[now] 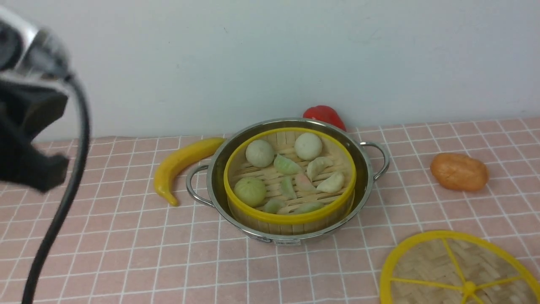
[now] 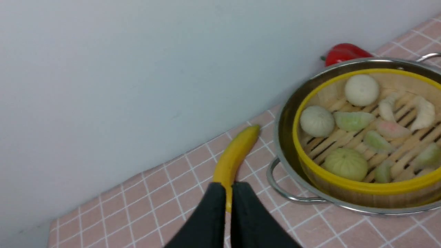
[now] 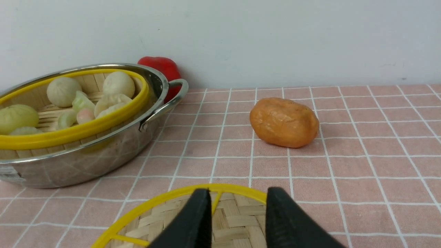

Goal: Place the steamer in the pot on the pink tablecloth, and put the lid on the steamer.
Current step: 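Move the gripper down to the bamboo steamer lid and grasp its center knob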

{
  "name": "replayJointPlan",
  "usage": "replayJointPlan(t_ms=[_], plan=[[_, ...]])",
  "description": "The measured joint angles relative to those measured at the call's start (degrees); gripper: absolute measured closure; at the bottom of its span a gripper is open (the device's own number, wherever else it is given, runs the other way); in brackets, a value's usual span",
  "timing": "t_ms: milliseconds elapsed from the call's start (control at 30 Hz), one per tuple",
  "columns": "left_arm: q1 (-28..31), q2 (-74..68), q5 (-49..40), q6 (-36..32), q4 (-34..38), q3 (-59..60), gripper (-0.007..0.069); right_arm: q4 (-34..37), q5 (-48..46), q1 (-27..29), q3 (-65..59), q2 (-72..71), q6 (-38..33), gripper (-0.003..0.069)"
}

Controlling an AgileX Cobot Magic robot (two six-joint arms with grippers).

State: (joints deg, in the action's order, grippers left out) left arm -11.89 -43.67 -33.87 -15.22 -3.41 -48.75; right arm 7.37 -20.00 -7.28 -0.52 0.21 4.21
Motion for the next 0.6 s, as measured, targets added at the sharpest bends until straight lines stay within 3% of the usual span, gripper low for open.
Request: replayJointPlan(t_ms=[167, 300, 600], plan=[[9.81, 14.83, 12.02, 0.25, 5.61, 23.62, 0.0584, 0.00, 0.00, 0.00, 0.00, 0.00, 0.00, 0.0417], [14.44, 22.64, 15.46, 0.25, 7.04, 33.55, 0.0573, 0.00, 0.00, 0.00, 0.00, 0.00, 0.00, 0.0417], [16.13, 38.21, 17.02, 0.69, 7.51, 45.51, 0.0560, 0.00, 0.00, 0.00, 0.00, 0.00, 0.00, 0.0417]])
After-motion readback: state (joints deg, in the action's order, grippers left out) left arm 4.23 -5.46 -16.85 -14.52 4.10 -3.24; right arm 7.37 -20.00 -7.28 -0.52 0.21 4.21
